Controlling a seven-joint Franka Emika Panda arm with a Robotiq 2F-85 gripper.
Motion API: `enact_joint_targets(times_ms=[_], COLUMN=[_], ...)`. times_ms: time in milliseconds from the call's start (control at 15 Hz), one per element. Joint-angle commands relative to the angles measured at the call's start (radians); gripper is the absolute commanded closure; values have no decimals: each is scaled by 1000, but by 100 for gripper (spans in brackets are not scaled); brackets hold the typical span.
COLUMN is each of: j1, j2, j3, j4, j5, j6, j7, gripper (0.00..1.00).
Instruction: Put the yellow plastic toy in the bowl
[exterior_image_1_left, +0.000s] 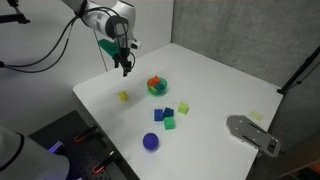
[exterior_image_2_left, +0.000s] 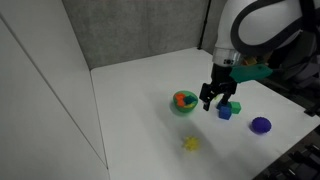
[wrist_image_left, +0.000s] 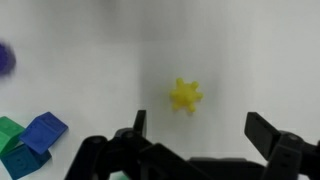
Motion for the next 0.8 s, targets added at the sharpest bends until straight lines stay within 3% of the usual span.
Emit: enact_joint_targets(times_ms=[0,733], j1=[31,97], j2=[107,353], j3=[-15,-49], j4=[70,172], j5=[12,3], j6=[-7,85], j7=[-9,34], gripper=[0,0])
